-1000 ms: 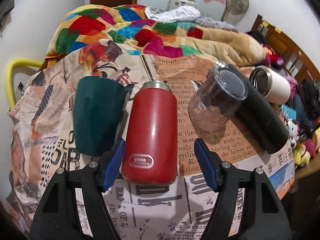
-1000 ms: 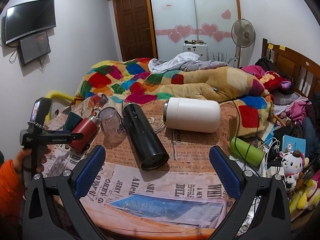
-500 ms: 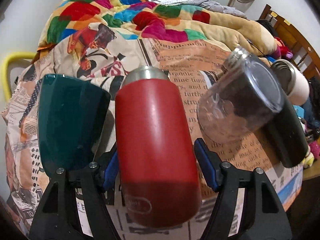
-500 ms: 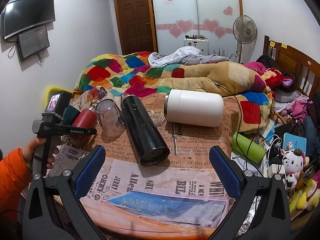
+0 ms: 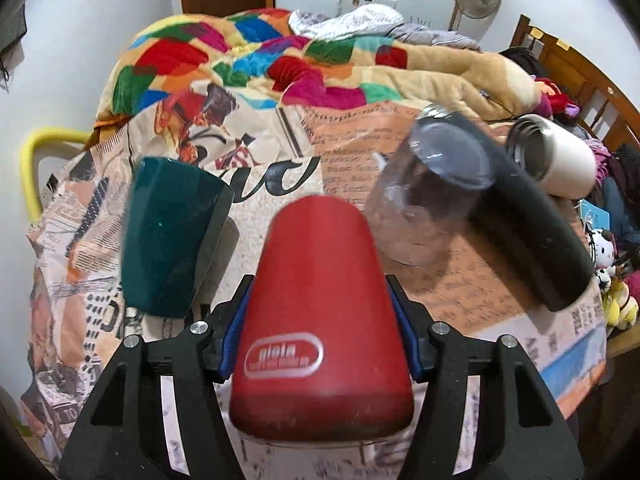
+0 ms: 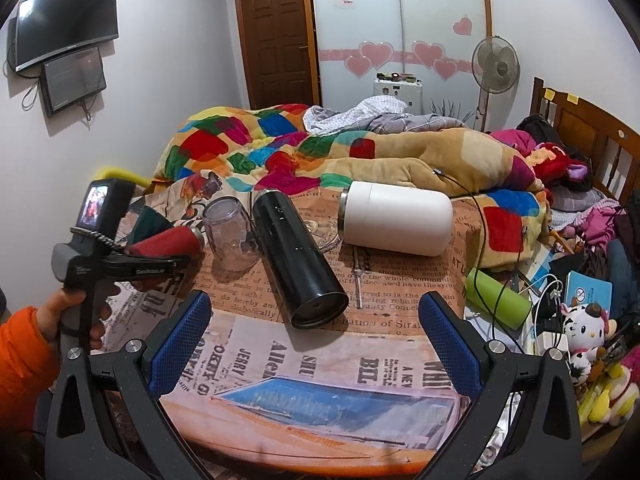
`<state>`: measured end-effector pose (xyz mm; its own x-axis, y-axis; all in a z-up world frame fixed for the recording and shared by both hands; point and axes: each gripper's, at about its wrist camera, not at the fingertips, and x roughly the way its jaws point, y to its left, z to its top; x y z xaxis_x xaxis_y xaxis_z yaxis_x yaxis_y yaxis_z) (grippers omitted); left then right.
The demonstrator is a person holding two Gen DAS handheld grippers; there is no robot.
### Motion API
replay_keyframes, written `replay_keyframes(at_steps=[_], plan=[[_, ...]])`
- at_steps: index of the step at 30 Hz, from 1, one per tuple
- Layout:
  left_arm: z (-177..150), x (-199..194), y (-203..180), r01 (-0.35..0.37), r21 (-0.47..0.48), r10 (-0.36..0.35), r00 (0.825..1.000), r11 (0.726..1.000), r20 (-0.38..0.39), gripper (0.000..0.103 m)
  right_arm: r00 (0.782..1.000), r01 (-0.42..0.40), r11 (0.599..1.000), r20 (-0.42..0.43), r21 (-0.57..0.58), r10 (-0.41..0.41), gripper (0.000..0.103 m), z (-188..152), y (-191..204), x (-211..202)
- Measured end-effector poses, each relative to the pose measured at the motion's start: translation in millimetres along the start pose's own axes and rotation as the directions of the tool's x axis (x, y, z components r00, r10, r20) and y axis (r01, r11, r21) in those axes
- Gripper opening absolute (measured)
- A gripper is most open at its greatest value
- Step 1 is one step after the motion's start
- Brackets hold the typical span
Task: Flip cup upright
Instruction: 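Reach the left tool to the red thermos bottle and grasp it, then carry the red bottle with the left tool, set it down, open fingers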
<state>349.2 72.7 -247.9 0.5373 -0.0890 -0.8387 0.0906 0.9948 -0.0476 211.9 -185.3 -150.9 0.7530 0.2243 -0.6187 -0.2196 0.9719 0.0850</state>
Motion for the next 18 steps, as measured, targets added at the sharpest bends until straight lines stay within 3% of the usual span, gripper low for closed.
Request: replay_keyframes(at_steps=[8, 18], plan=[[-9, -61, -19, 0.008, 0.036, -0.011, 0.996, 0.999, 0.087, 0.061, 1.000, -0.004, 1.000, 0.031, -0.016, 0.004, 0.103, 1, 6, -18], [-15, -129, -74, 0.041, 0.147, -0.072, 0.974, 0.988, 0.215, 0.061, 0.997, -0.007, 1.000, 0.071, -0.031, 0.009, 0.103, 0, 8, -39]])
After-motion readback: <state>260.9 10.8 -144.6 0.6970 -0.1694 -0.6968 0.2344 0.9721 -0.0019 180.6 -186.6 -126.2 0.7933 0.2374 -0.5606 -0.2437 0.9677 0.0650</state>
